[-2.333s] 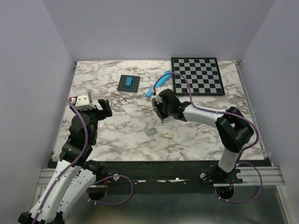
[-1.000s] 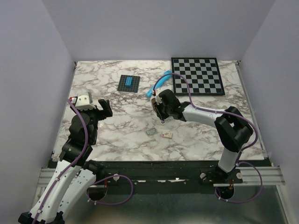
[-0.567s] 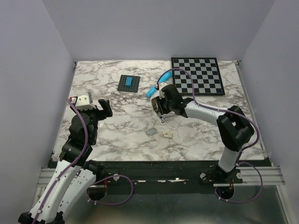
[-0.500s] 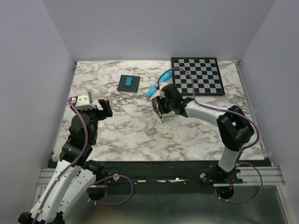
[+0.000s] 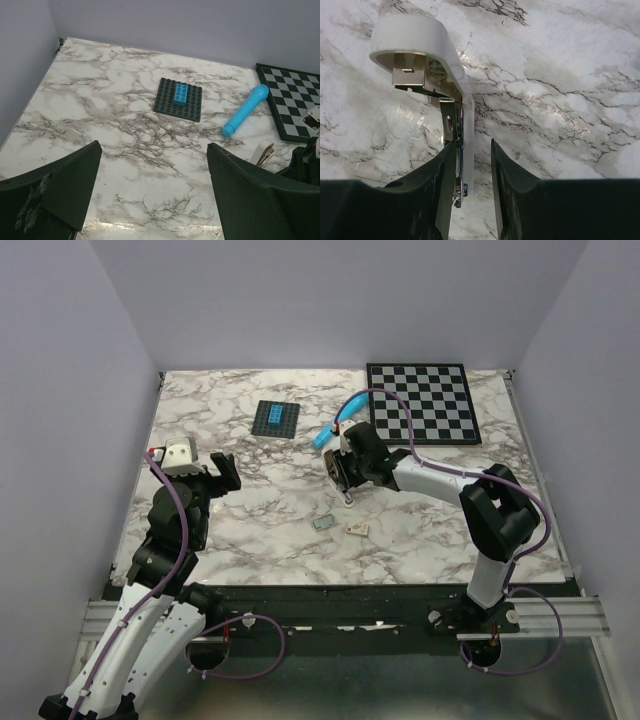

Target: Load the staples into the stapler

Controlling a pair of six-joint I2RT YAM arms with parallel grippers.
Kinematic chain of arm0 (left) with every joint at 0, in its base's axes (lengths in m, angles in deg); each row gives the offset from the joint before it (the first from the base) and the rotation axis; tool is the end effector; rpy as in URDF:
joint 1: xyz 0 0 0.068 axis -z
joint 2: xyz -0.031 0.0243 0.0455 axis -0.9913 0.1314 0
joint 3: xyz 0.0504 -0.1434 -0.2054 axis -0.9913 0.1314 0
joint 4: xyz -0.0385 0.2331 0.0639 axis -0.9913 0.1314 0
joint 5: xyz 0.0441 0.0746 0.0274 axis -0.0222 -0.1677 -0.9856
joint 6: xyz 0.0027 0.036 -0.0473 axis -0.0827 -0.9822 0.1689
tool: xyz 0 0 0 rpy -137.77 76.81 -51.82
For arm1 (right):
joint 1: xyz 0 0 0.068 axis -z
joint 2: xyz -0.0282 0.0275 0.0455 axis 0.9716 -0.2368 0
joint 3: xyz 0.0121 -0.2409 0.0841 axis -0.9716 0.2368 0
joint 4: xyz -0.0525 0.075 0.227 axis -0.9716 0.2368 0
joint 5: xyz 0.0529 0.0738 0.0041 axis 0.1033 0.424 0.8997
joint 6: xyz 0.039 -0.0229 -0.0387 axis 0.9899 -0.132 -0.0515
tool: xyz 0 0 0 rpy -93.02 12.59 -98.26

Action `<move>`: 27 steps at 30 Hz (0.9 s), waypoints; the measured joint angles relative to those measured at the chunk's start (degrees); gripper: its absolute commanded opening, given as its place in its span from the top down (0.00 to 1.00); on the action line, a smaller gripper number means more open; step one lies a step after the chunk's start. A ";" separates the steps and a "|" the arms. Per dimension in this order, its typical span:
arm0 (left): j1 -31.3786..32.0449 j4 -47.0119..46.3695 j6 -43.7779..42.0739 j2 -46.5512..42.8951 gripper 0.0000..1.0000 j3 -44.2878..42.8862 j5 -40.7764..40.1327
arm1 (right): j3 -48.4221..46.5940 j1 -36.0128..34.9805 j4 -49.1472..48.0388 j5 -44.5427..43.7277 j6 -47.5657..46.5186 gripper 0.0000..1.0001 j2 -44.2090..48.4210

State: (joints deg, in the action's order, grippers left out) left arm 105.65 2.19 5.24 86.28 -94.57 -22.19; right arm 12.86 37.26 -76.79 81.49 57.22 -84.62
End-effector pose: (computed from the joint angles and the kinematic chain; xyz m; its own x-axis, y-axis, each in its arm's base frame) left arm 0.1303 -0.0359 0.3240 -0.0492 -0.2286 -0.9723 -0.0425 0.9731 -0.2266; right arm 0.2961 0.2384 0.1766 -0.6207 -0.3791 -0.6863 -0.5560 0.8300 0.0445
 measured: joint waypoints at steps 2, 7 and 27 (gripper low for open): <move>0.00 0.00 0.00 0.00 0.06 0.00 0.02 | 0.00 0.00 0.26 0.11 0.00 0.59 -0.02; -0.09 0.00 0.02 0.00 0.06 0.00 0.02 | 0.07 0.00 0.57 0.15 0.00 0.59 -0.02; -0.37 0.00 0.17 0.00 0.06 0.00 0.07 | 2.49 0.00 1.11 2.27 0.02 0.59 2.45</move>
State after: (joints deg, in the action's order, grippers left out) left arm 105.28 2.19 5.42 86.28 -94.57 -22.12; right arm 15.35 37.26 -75.68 83.76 57.24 -82.18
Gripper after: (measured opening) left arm 0.943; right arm 0.415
